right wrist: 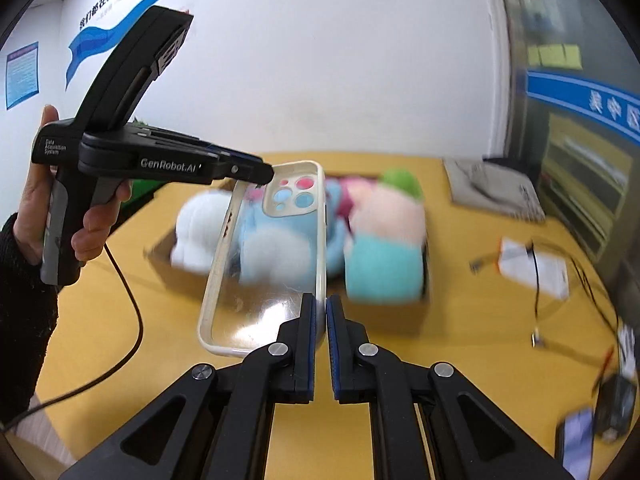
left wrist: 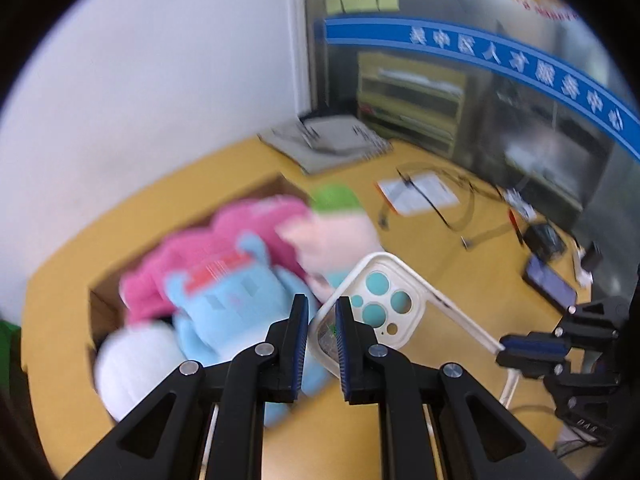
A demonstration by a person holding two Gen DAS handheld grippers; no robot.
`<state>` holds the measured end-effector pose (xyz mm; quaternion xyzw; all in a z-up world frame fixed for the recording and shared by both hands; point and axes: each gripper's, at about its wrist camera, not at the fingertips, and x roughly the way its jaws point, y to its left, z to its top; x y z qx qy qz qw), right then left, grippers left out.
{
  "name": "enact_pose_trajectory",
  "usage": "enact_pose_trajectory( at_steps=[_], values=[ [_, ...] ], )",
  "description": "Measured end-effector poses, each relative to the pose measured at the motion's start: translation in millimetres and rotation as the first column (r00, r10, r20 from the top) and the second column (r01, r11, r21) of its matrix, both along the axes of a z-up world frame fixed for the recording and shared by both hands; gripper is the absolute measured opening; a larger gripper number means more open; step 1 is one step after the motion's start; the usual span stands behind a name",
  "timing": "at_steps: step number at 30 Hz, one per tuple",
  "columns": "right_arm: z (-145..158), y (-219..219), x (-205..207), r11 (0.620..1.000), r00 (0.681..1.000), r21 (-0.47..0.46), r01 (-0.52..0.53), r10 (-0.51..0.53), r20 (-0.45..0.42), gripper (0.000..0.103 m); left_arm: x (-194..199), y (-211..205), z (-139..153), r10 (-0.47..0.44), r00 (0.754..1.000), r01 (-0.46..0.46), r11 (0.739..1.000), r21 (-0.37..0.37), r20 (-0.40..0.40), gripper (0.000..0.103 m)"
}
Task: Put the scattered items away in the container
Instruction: 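Lift the phone case with both grippers and carry it over the box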
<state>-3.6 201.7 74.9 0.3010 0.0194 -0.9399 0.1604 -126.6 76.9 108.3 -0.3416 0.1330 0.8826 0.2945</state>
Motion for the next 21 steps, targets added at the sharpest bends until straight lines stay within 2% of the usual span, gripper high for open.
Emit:
enact_pose_trajectory(
  at_steps=[4, 9, 14, 18, 21],
  values=[
    [20, -13, -62, 1.000, 0.999, -0.008, -0.004, 0.004, -0.036, 0.007, -62, -9, 20, 0.029, 0.999, -0.029, 1.000, -0.004, -0.025, 0.013],
    [23, -27, -139, 0.999, 1.000, -0.043, 0.006, -0.007, -0.018, 0.007, -138, -18, 13, 0.073, 0.997, -0.073, 0.997, -0.017, -0.010, 0.013],
    [-2, -32, -217, 0.996, 0.997, -0.079, 0.029, -0.023, 0.068, 0.007, -202, -22, -26, 0.130, 0.989, -0.129, 0.991, -0.021, 0.070, 0.013],
    [-31, -43, -251, 0.999, 0.990, -0.039, 0.027, -0.021, 0.140, 0.007, -227, -28, -67, 0.171, 0.975, -0.168, 0.985, -0.032, 0.141, 0.013],
    [-46, -50, -255, 1.000, 0.986, 0.004, 0.029, -0.029, 0.164, 0.006, -233, -31, -92, 0.184, 0.966, -0.176, 0.983, -0.058, 0.183, 0.014]
  ],
)
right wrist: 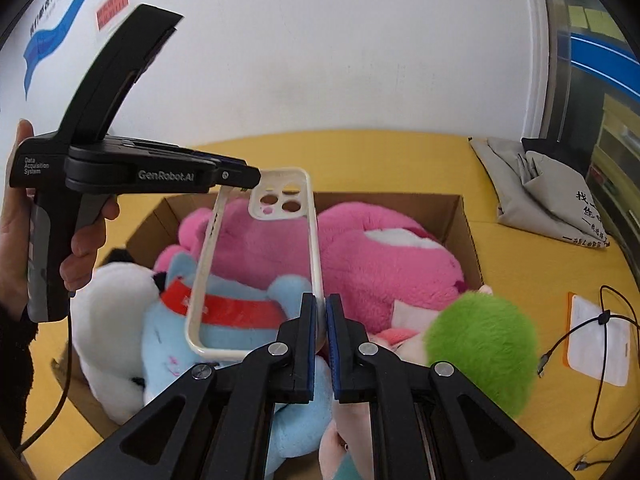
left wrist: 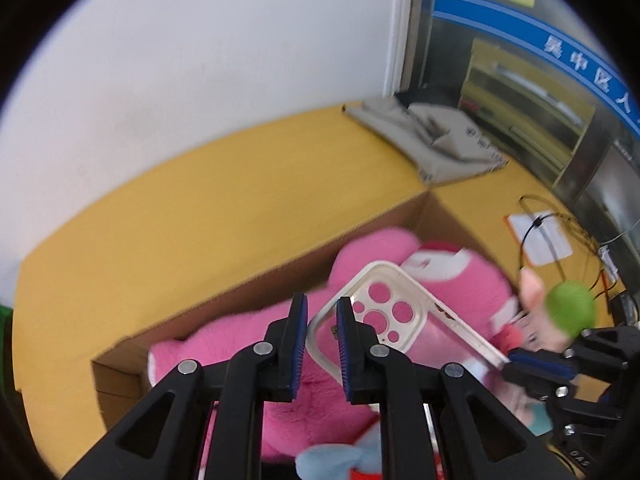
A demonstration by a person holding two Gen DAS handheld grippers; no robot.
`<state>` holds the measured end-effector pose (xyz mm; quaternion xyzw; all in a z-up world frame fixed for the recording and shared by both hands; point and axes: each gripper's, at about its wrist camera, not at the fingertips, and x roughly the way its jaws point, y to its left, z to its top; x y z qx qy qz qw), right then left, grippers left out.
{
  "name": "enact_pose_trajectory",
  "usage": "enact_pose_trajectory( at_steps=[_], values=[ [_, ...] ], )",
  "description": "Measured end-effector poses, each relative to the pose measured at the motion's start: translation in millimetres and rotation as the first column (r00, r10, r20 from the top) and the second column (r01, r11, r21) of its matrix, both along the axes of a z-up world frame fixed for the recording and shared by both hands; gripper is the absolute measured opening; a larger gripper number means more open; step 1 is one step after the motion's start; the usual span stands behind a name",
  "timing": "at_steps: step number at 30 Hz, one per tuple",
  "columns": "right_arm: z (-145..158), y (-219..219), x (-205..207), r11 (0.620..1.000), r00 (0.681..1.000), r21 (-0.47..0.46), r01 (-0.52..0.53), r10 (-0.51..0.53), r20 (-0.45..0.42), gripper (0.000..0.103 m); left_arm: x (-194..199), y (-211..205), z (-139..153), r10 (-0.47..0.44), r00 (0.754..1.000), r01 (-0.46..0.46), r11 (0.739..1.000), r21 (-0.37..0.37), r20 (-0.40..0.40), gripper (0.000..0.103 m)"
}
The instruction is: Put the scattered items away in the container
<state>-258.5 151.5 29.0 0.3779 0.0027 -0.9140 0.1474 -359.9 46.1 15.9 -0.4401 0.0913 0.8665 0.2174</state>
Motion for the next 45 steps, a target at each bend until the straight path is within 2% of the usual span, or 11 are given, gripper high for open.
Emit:
enact_pose_trajectory(
  at_steps=[3, 4, 5, 6, 7, 8, 12, 16, 27, 33, 45],
  values=[
    [0, 1, 1, 1.000, 1.000, 0.007, -0.002, 0.002, 0.003, 0.006, 1, -6, -5, 0.035, 0.999, -0.035, 0.999, 0.010, 0.005, 0.015],
    [2, 2, 3, 1.000, 1.000, 0.000, -0.005, 0.005, 0.001, 0.014, 2, -8, -2, 0.050, 0.999, -0.050, 0.999, 0.016, -0.004, 0.024],
    [6, 3, 9, 1.000, 1.000, -0.007, -0.007, 0.007, -0.008, 0.033, 5, -11, 2, 0.067, 0.998, -0.067, 0.998, 0.023, -0.019, 0.032],
    [9, 3, 13, 1.000, 1.000, -0.005, -0.007, 0.006, -0.020, 0.047, 9, -16, 8, 0.088, 0.995, -0.086, 0.996, 0.033, -0.044, 0.051],
    [12, 3, 18, 1.000, 0.999, 0.000, -0.004, 0.004, -0.038, 0.076, 16, -22, 16, 0.107, 0.991, -0.104, 0.994, 0.045, -0.076, 0.064],
    [18, 6, 27, 1.000, 0.998, -0.003, 0.001, -0.001, -0.061, 0.088, 23, -28, 25, 0.125, 0.986, -0.119, 0.991, 0.062, -0.108, 0.067],
    [37, 21, 66, 0.999, 0.993, -0.039, 0.008, -0.012, -0.115, 0.093, 65, -55, 58, 0.178, 0.967, -0.155, 0.979, 0.132, -0.180, 0.068],
    [48, 28, 104, 0.998, 0.989, -0.055, 0.006, -0.014, -0.146, 0.098, 132, -71, 71, 0.211, 0.954, -0.176, 0.969, 0.172, -0.214, 0.080],
    [19, 6, 187, 0.999, 0.989, 0.042, 0.029, -0.023, -0.147, 0.103, 291, -95, 34, 0.402, 0.893, -0.350, 0.903, 0.250, -0.202, 0.080],
    [16, 5, 224, 0.995, 0.983, 0.082, 0.058, -0.042, -0.180, 0.103, 325, -90, 29, 0.434, 0.881, -0.380, 0.886, 0.265, -0.190, 0.080],
    [8, 29, 259, 0.990, 0.975, 0.072, 0.123, -0.107, -0.195, 0.103, 352, -65, 22, 0.422, 0.883, -0.369, 0.895, 0.250, -0.206, 0.080]
  ],
)
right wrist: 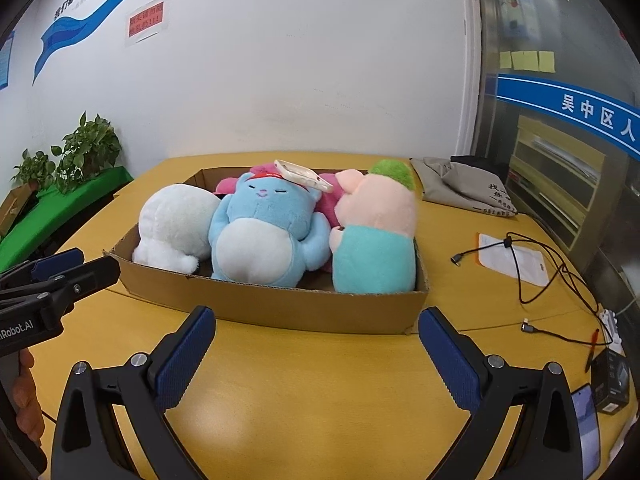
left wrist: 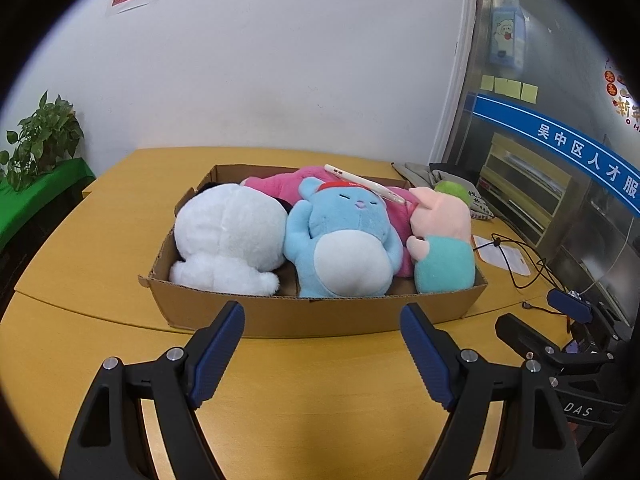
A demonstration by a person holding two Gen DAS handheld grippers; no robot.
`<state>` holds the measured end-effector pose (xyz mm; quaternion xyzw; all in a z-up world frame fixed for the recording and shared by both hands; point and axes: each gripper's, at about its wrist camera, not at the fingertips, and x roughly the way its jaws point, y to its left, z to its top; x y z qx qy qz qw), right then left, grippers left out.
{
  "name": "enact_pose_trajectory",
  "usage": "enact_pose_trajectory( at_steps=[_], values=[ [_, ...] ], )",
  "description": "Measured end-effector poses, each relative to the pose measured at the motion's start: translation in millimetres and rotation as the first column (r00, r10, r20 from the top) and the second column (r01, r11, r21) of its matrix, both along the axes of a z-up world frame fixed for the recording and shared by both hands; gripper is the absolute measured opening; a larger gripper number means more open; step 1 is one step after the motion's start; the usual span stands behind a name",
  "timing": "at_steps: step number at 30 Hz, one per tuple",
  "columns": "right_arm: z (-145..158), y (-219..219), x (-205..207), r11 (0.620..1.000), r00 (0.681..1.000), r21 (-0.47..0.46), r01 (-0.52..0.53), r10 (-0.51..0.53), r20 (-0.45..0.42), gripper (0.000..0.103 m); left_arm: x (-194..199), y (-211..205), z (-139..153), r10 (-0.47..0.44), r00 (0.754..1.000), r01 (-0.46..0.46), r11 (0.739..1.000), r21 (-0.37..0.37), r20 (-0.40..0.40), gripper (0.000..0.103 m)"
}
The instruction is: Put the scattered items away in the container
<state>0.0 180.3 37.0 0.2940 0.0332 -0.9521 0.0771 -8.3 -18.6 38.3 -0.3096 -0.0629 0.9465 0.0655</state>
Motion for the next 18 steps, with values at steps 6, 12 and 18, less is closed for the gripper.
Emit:
enact_pose_trajectory(
  at_steps=[6, 12, 18],
  values=[
    [-5, 4, 5, 1.000, 1.000, -0.003, 0.012, -0.012, 0.008, 0.103, 5, 5, -1, 0.014, 1.000, -0.014, 1.000, -0.018, -0.012, 0.080],
    [-9, 3, 8, 1.000, 1.000, 0.004, 0.009, -0.009, 0.015, 0.103, 6, 5, -5, 0.023, 1.000, -0.023, 1.000, -0.017, -0.007, 0.080],
    [-11, 0, 7, 1.000, 1.000, -0.003, 0.005, -0.005, 0.018, 0.103, 6, 3, -7, 0.032, 0.999, -0.032, 0.999, -0.018, -0.007, 0.080]
  ],
)
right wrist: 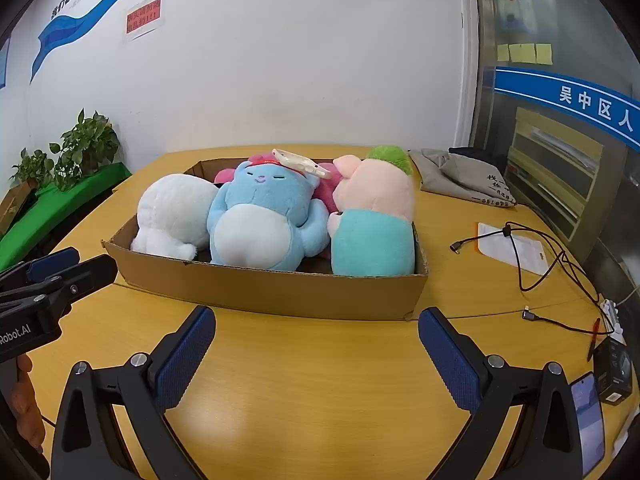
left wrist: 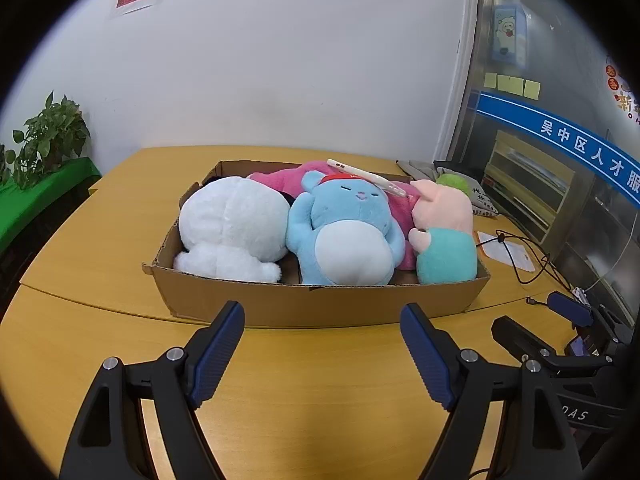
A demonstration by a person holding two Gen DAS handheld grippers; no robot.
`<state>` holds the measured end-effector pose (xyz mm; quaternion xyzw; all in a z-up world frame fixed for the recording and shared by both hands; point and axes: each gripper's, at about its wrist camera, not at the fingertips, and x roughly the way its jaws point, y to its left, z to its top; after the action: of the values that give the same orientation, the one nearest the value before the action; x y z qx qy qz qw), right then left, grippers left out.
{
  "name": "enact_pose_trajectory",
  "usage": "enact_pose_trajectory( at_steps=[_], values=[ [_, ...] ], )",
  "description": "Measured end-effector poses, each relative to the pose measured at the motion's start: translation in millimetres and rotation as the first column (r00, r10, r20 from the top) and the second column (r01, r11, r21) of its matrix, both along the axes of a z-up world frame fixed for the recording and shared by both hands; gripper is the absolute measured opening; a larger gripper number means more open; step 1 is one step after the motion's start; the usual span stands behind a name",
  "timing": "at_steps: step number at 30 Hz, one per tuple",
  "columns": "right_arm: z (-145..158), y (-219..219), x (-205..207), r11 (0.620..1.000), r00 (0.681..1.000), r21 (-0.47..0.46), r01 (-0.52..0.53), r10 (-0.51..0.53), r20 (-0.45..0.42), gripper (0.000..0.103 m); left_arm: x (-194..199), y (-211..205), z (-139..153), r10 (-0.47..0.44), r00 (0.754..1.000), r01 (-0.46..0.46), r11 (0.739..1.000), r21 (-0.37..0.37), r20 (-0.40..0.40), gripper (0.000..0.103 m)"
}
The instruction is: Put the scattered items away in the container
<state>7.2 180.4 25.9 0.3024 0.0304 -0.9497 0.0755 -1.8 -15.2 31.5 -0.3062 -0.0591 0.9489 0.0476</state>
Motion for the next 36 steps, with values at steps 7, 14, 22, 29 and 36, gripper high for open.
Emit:
enact_pose_trajectory(
  at_steps=[7, 14, 22, 29, 36],
  values=[
    [-1, -1, 0, 1.000, 1.000, 0.010, 0.002, -0.002, 0.002, 0.103, -2, 2, -1, -0.002, 1.000, 0.002, 1.000, -0.002, -0.006, 0.080],
    [-3, 4, -1, 1.000, 1.000, 0.011, 0.013, -0.013, 0.004, 0.103, -1, -1, -6, 0.020, 1.000, -0.020, 0.999, 0.038, -0.003, 0.080],
    [-6, 2, -1, 1.000, 1.000, 0.018, 0.006, -0.007, 0.010, 0.103, 0, -5, -10, 0.086, 0.995, -0.085, 0.996, 0.011, -0.041, 0.080],
    [-11, 4, -4, 1.000, 1.000, 0.017, 0.012, -0.013, 0.025, 0.103, -5, 3, -17, 0.077, 0.997, -0.077, 0.997, -0.027, -0.013, 0.080],
    [-15, 0, -7, 1.000, 0.999, 0.019, 0.005, -0.005, 0.034, 0.103, -13, 15, -23, 0.062, 0.998, -0.061, 0.995, -0.078, 0.010, 0.081]
  ],
)
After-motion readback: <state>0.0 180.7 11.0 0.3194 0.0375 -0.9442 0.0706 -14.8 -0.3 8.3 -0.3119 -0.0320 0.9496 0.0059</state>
